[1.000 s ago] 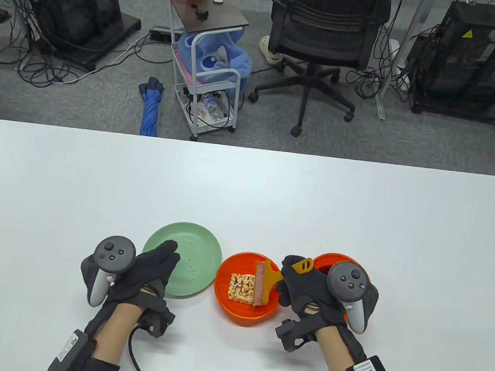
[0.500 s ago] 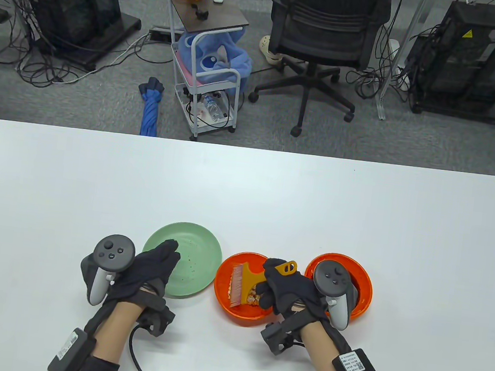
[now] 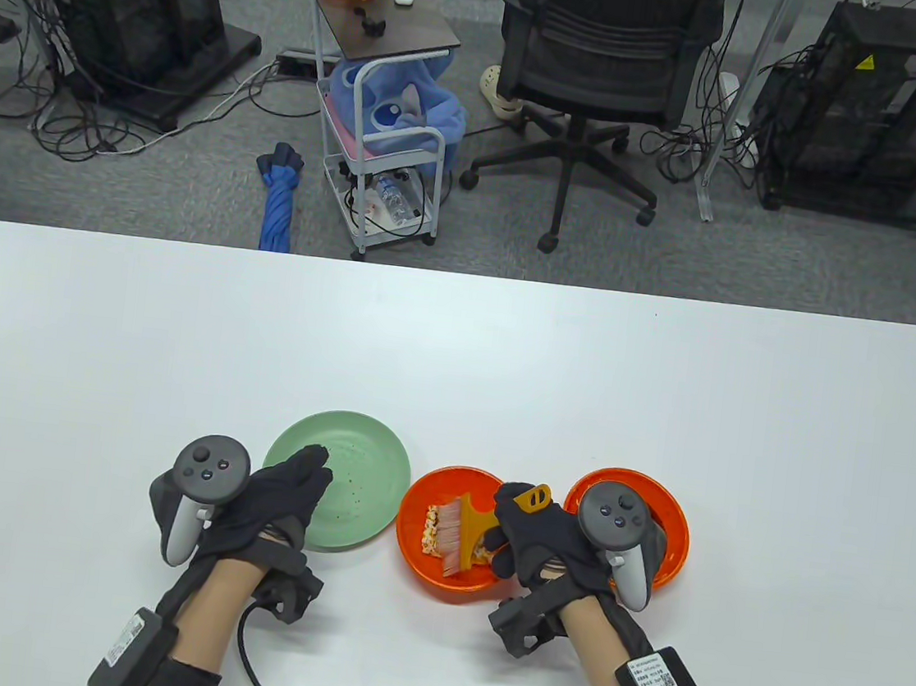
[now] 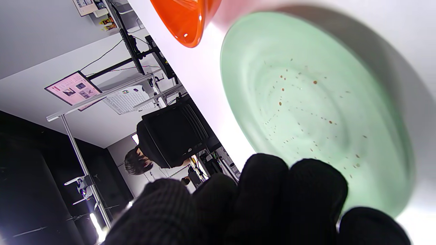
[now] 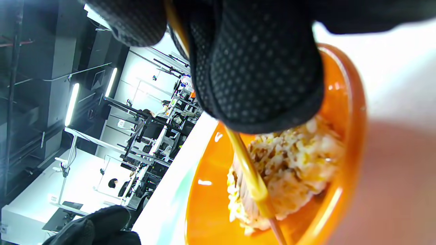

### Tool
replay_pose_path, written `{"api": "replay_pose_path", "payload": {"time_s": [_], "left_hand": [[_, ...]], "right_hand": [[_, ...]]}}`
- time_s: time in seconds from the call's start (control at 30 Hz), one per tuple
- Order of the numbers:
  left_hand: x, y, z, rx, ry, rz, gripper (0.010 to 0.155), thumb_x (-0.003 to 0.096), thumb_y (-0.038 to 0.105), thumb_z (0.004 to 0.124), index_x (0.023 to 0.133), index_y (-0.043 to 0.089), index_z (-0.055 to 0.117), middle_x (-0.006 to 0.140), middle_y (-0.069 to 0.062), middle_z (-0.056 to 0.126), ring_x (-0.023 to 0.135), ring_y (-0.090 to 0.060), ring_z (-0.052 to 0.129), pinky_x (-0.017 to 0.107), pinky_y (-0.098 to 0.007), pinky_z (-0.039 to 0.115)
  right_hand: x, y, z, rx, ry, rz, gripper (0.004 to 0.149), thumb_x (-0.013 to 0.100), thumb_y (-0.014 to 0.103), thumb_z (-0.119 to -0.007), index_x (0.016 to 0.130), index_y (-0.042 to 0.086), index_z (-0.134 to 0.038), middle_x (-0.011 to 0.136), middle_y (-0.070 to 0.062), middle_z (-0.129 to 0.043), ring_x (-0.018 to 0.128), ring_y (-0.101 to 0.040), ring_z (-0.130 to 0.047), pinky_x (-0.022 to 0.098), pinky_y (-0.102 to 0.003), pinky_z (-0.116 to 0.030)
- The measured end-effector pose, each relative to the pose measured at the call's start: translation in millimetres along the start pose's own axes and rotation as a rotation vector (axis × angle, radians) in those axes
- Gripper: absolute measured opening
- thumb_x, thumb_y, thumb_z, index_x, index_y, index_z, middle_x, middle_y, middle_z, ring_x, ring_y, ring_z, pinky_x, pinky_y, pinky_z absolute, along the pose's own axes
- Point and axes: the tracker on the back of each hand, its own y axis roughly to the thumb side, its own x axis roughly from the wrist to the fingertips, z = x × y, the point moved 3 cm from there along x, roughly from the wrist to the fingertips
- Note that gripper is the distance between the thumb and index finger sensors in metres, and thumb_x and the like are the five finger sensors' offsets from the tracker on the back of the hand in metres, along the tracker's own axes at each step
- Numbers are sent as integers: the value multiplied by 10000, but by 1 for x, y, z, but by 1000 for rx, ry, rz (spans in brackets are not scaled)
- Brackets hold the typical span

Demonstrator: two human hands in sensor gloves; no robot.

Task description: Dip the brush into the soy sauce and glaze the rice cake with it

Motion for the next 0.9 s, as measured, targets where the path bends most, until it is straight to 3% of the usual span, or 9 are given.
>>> {"api": "replay_pose_path", "payload": {"time_s": [0.63,0.9], "left_hand": [[1,-3,0,-3,0,-15,570,508,478,714,1018,226,687,902,-130,858,758,-427,895,551,-576,722],[1,-3,0,-2,-3,-15,570,508,478,714,1019,226,686,902,-129,857,757,-426,895,549,-575,723]], "right_hand": [[-1,-1,30,-83,-67,-9,499,535,341,-671,872,-27,-677,592,-165,-989,247,-220,-1016,140,-375,-850],[-10,20,32,-120,-92,63,499,534,347,-670,872,-20,-678,591,-164,-986,256,-215,-1017,147,-376,-854]]}}
